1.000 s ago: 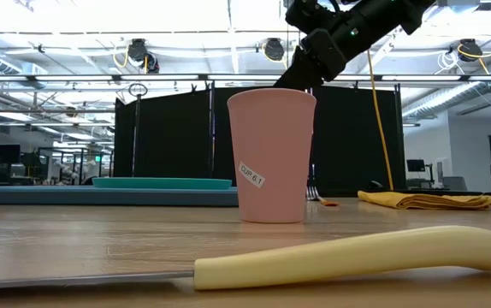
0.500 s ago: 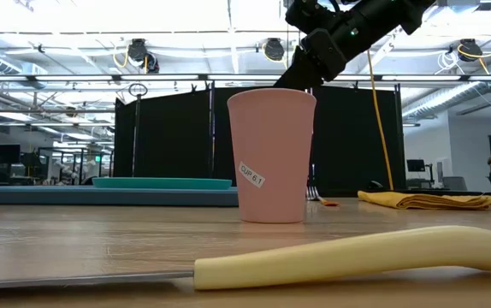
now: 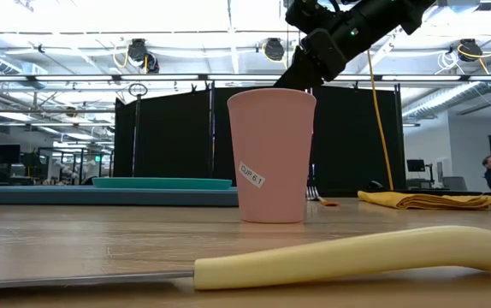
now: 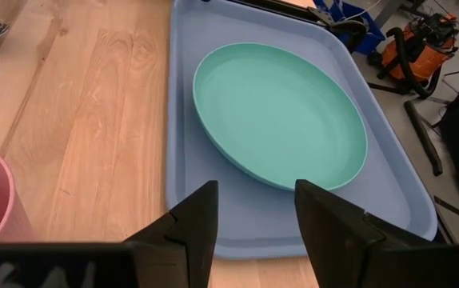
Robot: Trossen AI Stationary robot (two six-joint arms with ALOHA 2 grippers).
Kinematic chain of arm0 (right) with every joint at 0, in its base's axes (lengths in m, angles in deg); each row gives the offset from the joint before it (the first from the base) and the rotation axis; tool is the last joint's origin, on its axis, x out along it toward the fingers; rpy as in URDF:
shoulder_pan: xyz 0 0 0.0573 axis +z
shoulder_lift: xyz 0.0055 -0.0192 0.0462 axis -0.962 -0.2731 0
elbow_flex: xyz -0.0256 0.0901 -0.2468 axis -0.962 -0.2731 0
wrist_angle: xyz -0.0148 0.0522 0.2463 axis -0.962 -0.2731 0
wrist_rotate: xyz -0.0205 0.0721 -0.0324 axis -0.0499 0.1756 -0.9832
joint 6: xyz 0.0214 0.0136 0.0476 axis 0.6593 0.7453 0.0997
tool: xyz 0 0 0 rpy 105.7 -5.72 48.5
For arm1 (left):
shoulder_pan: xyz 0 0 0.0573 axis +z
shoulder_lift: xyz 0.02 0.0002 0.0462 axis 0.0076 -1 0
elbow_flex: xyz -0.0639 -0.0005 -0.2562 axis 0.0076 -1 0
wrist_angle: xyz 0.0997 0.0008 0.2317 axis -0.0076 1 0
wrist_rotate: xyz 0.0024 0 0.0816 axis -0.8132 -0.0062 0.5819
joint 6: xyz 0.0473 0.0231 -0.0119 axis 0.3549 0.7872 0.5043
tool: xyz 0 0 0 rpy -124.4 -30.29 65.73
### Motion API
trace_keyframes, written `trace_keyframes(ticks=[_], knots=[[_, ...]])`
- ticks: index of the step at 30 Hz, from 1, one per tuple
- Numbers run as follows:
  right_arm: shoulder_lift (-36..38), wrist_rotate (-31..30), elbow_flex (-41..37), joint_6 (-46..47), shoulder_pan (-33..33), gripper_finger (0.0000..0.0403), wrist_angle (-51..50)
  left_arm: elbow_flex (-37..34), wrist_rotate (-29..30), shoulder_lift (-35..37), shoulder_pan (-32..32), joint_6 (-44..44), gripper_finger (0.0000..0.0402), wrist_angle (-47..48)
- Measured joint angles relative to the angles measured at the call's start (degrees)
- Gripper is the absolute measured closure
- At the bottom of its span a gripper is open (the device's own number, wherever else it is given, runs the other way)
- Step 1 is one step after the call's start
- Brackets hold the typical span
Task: Set up tray
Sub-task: Put the blue bowl on the green plate on the blue serving tray
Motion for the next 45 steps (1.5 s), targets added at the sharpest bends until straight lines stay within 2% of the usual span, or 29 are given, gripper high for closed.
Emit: trace_keyframes(ticks=[12, 16, 24, 32, 45], knots=[[0.0, 0.0, 0.0, 0.4, 0.02, 0.0248, -0.03, -0.02, -1.09, -2.59, 0.04, 2.77, 0.0189, -2.49], [0.0, 0.0, 0.0, 0.4, 0.02, 0.0248, -0.03, -0.02, -2.14, -2.59, 0.02, 2.73, 0.0237, -2.58], [0.0, 0.0, 0.0, 0.4, 0.0, 0.0248, -0.03, -0.07, -3.56, -2.59, 0.63, 1.94, 0.0386, -2.91], [0.0, 0.0, 0.0, 0.4, 0.0, 0.0248, -0.03, -0.05, -3.91, -1.87, 3.84, -6.57, 0.0393, -1.12], [0.0, 0.0, 0.0, 0.09, 0.01, 0.0248, -0.03, -0.04, 18.34, 7.99, 4.85, -13.23, 0.0394, 10.65]])
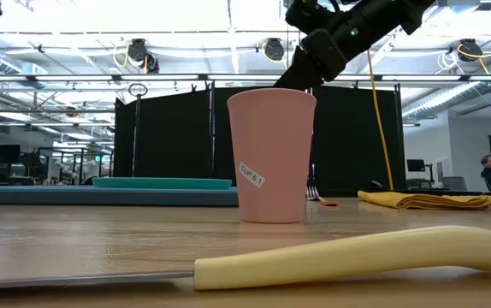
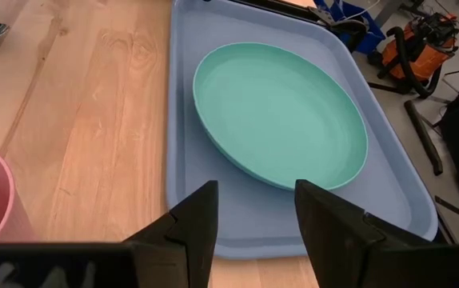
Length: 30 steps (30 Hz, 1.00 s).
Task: Set up tray
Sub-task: Put the blue bowl on the green plate on the blue serving tray
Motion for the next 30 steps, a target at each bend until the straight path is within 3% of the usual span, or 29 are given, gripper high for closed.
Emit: trace_keyframes(ticks=[7, 12, 26, 30], knots=[[0.0, 0.0, 0.0, -0.13, -0.01, 0.0248, 0.02, 0.02, 11.1, 6.42, 4.36, -4.02, 0.0392, 5.2], [0.0, -0.04, 0.0, -0.35, -0.01, 0.0248, 0.04, 0.02, 12.8, 8.59, 10.65, -3.38, 0.0394, 9.33], [0.0, -0.09, 0.0, -1.25, 0.01, 0.0248, 1.21, 0.02, 16.46, 9.55, 32.45, 12.61, 0.0393, 9.95], [0.0, -0.07, 0.0, -1.63, 0.03, 0.0248, 1.6, 0.02, 15.21, 9.55, 39.51, 23.28, 0.0394, 4.93]])
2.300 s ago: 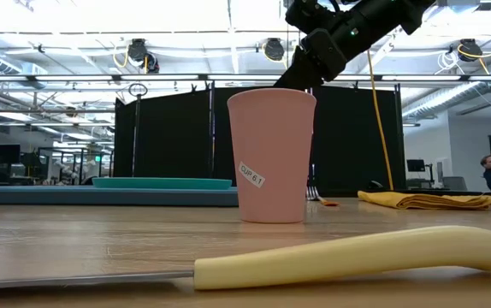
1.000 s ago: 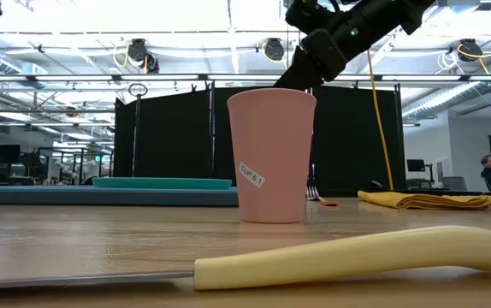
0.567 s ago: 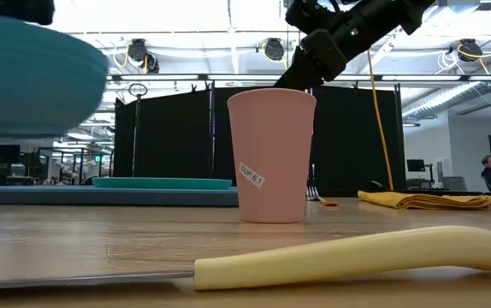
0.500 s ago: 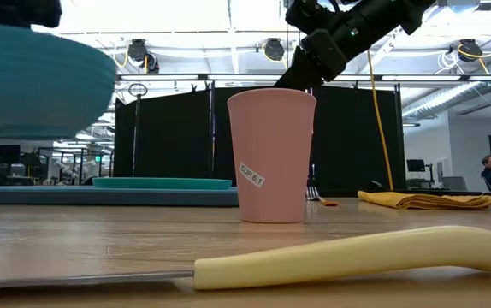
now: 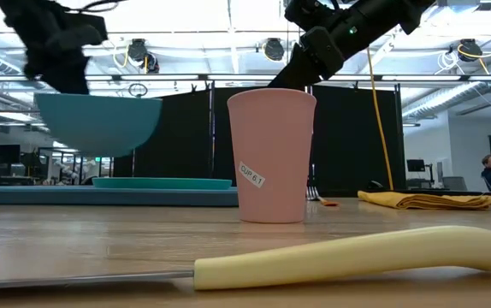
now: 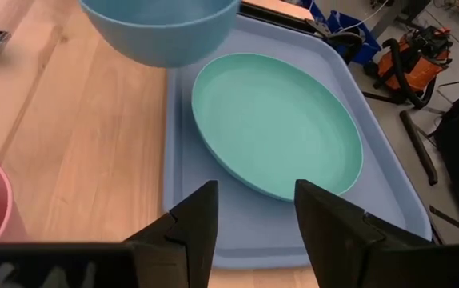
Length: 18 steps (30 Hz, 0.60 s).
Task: Set up tray
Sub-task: Put the blue bowl on the green plate on the blue serving tray
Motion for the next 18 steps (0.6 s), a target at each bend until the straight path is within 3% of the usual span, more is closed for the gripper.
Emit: trace_keyframes(ticks=[11, 18], knots=[[0.0, 0.02, 0.0, -0.03, 0.05, 0.0248, -0.07, 0.0, -12.88, 0.57, 24.73, 20.43, 0.0394, -12.01], [0.0, 0.04, 0.0, -0.13, 0.07, 0.0248, -0.03, 0.0, -23.09, 0.61, 38.84, 27.52, 0.0394, -17.78]])
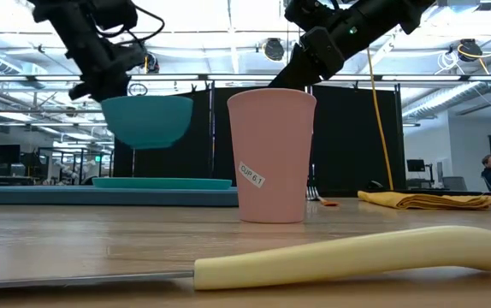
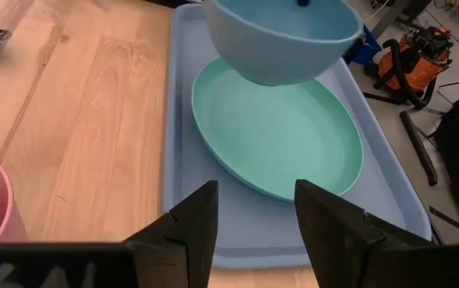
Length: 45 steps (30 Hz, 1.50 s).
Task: Set up tray
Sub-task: Put the blue bowl on the green plate on the blue serving tray
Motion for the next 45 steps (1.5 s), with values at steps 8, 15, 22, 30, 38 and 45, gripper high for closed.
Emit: trace_keyframes(ticks=[8, 15, 22, 30, 38, 45], knots=[[0.0, 0.0, 0.0, -0.01, 0.0, 0.0248, 0.09, 0.02, -7.35, -4.3, 10.28, 3.21, 0.0394, -4.71], [0.0, 0.02, 0.0, -0.1, 0.0, 0.0248, 0.37, 0.0, -14.23, -12.81, 12.94, 4.24, 0.0394, -10.11], [0.0, 0.02, 0.0, -0.1, 0.0, 0.0248, 0.37, 0.0, -13.54, -17.04, 12.73, 5.04, 0.0394, -10.8], [0.0, 0.03, 0.0, 0.05, 0.0, 0.0248, -0.02, 0.0, -13.39, -17.42, 12.73, 5.55, 0.0394, -10.9], [0.0, 0.04, 0.0, 0.08, 0.02, 0.0248, -0.02, 0.0, -11.58, -17.42, 12.82, 5.94, 0.0394, -10.45], [0.0, 0.04, 0.0, 0.1, 0.0, 0.0248, -0.04, -0.79, -10.15, -18.47, 12.84, 5.81, 0.0394, -11.56]])
